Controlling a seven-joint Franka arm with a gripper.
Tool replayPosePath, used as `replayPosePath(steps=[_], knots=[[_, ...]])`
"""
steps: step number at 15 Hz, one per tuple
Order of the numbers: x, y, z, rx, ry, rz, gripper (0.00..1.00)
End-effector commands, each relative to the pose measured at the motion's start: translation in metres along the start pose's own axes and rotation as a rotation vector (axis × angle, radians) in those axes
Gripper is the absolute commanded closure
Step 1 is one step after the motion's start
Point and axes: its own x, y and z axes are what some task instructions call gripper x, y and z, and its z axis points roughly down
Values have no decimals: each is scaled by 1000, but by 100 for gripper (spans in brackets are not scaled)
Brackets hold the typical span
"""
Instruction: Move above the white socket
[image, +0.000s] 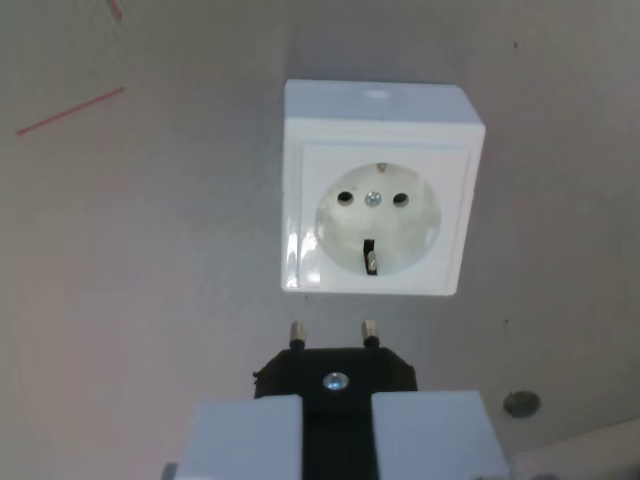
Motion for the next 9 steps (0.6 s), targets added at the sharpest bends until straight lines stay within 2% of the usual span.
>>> replayPosePath(steps=[1, 9], knots=[[-4, 7, 10, 42, 107, 64, 100], [0, 15, 24, 45, 102, 66, 100]])
